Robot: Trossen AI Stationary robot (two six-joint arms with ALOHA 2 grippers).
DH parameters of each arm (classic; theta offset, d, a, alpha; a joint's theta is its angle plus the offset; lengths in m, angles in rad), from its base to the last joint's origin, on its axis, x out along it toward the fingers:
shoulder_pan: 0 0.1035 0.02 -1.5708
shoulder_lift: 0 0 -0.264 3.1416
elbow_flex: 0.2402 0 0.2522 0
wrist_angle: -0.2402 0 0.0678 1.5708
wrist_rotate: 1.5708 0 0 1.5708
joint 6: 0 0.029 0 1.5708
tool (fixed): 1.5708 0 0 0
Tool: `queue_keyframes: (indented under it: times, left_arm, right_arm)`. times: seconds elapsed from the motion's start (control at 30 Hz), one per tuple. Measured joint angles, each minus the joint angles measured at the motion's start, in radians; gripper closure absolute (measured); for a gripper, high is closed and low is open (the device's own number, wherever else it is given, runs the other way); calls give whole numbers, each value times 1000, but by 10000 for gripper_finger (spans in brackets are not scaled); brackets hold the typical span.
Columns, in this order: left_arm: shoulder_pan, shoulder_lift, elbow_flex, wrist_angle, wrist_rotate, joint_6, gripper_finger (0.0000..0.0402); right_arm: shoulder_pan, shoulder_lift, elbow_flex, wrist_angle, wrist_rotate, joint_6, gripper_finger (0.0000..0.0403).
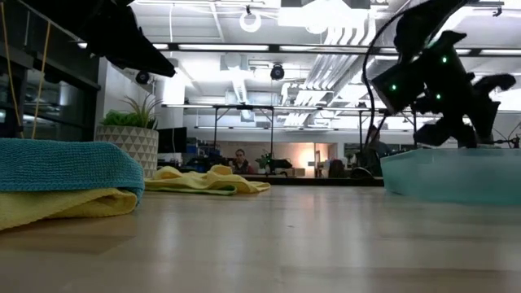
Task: Fold microfiber towels
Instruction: Put the gray microfiber cloth into the blue bin
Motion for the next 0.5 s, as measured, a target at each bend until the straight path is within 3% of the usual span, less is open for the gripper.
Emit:
queue_keyframes:
  times: [0.13, 0.3, 0.4, 0.5]
  left_arm:
    - [0, 0, 0, 0, -7, 7, 273]
    - [0, 0, 0, 0, -8, 7, 272]
    - [0, 0, 0, 0, -8, 3, 272]
    - [0, 0, 0, 0, -8, 2, 272]
  right_arm:
    - [30, 0, 63, -31, 20, -40, 232]
    - [65, 0, 83, 186, -17, -255, 229]
    - [52, 0, 61, 352, -56, -384, 253]
    - [14, 1, 43, 419, -59, -434, 308]
